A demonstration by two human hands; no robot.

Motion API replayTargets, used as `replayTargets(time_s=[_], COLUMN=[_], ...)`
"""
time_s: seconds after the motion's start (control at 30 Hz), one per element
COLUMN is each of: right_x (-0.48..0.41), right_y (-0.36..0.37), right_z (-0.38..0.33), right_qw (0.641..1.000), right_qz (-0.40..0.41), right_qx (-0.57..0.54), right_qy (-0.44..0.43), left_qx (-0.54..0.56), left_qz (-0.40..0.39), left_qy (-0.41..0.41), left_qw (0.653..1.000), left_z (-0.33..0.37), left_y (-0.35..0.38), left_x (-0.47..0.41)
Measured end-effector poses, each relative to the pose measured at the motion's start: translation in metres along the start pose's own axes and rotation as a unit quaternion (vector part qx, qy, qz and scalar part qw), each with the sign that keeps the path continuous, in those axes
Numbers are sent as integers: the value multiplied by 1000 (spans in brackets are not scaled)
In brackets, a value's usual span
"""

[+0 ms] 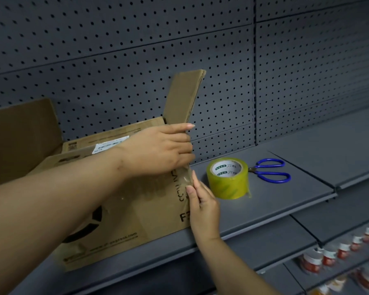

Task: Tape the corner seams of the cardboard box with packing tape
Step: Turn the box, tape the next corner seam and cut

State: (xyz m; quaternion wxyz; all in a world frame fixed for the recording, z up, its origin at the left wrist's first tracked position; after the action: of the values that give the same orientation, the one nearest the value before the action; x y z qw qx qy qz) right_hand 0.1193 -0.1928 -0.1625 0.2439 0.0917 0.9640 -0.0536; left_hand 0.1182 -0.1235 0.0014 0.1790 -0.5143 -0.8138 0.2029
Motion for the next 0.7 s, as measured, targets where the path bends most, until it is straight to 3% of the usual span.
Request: replayTargets(time_s=[0.2, 0.4, 0.7], right_x=[-3, -3, -5], right_y=[-4, -12, -22], right_z=[-3, 7, -9], right_qw=[997, 993, 983], right_qz=[30, -87, -129], right_qx=[66, 66, 125], right_qy=[-13, 35, 28], left_qx=[1, 1, -4], left_qz=[-10, -18, -20], left_qy=[-17, 11, 18], left_qw=[1000, 1000, 1000], left_z=[-2, -5, -12], left_y=[-1, -6, -14], left_x=[-2, -5, -7])
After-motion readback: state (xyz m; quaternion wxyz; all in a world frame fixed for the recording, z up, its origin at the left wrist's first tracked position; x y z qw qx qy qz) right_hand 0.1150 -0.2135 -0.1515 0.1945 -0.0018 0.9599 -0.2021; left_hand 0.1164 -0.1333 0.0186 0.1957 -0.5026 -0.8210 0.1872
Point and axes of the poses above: each hand's wrist, its own x-axis away from the middle knuckle, its own y-axis out of the palm, z = x × y, the point moved 4 cm from there along -x, towards the middle knuckle, and after that the axes turned 12 degrees about -z, right-handed, at the moved point
